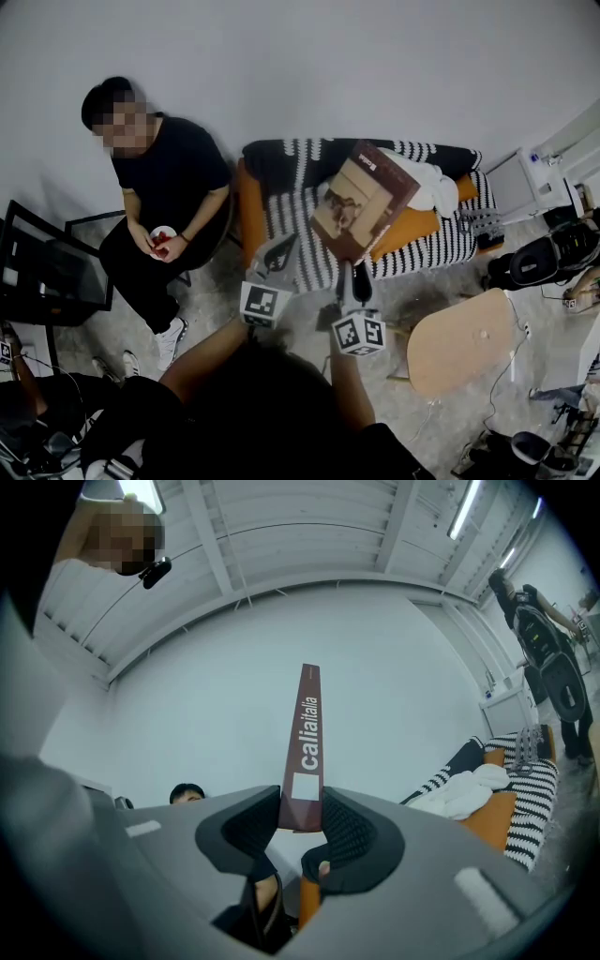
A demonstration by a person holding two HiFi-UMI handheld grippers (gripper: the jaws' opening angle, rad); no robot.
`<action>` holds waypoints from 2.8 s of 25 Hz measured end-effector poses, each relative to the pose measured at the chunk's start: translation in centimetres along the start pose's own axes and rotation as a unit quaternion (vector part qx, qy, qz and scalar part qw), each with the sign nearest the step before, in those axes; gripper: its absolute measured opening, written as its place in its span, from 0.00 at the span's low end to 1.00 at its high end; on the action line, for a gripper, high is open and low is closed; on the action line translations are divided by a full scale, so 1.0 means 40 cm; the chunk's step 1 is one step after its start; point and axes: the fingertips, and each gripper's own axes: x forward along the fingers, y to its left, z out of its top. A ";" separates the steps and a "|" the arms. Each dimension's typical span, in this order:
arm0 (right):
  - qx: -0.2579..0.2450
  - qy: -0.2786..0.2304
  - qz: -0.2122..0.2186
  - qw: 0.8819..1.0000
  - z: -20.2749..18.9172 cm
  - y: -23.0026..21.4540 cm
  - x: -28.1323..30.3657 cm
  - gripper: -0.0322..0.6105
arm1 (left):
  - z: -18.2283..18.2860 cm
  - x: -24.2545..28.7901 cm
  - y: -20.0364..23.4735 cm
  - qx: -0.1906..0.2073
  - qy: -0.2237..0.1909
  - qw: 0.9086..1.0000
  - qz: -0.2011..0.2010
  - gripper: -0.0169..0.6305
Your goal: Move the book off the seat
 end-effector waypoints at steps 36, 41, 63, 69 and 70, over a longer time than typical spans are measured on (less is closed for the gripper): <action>-0.001 -0.059 -0.161 0.985 0.040 -0.184 -0.264 0.28 | -0.089 0.082 -0.328 0.000 0.037 0.980 -0.194 0.04; 0.001 -0.079 -0.189 0.979 0.097 -0.280 -0.332 0.28 | -0.085 0.133 -0.467 0.008 0.036 0.973 -0.229 0.04; -0.007 0.161 -0.347 0.924 -0.097 -0.825 -0.799 0.28 | -0.223 0.174 -1.131 0.030 0.093 0.926 -0.365 0.04; 0.049 0.423 -0.354 0.833 -0.507 -0.948 -1.000 0.28 | -0.299 0.176 -1.168 0.038 0.127 0.926 -0.354 0.04; 0.069 0.453 -0.350 0.817 -0.569 -0.944 -1.041 0.28 | -0.314 0.174 -1.162 0.040 0.134 0.926 -0.350 0.04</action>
